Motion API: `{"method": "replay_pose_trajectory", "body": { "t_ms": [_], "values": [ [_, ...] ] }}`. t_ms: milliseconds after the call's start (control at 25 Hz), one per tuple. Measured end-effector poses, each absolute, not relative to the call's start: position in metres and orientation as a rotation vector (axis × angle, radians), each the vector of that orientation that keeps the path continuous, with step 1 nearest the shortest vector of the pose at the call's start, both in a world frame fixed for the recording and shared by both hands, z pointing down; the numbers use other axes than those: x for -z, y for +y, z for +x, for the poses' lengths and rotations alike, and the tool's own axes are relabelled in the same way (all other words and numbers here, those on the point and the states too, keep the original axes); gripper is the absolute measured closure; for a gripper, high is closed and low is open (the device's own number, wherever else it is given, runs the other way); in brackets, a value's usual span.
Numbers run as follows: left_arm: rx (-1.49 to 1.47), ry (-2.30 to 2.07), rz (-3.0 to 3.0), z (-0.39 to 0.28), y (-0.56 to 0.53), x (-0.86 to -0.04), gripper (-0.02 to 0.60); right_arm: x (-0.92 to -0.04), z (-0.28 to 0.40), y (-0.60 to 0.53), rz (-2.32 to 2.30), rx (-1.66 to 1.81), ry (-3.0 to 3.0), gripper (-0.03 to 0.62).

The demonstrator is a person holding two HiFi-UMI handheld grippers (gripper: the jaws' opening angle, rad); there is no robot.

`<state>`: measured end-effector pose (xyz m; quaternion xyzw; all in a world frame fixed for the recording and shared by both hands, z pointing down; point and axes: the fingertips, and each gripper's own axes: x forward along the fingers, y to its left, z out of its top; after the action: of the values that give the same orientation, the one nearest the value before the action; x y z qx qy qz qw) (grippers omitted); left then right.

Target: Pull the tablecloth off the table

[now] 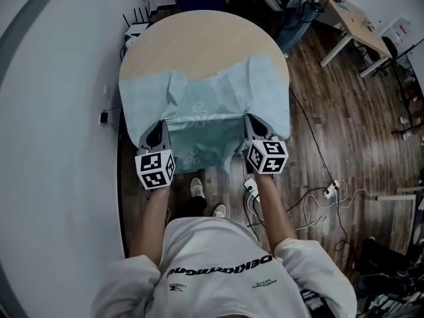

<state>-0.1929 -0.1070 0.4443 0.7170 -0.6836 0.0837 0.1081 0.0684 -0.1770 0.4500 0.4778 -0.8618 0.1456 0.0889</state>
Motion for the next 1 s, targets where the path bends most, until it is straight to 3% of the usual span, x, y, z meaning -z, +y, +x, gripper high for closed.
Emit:
{"method": "replay_pose_trajectory", "body": {
  "t_ms": [1000],
  "values": [
    [-0.125, -2.12, 2.164, -0.153, 0.037, -0.373, 0.568, -0.396, 0.11, -0.027, 1.46, -0.367, -2.644, 0.562]
  ]
}}
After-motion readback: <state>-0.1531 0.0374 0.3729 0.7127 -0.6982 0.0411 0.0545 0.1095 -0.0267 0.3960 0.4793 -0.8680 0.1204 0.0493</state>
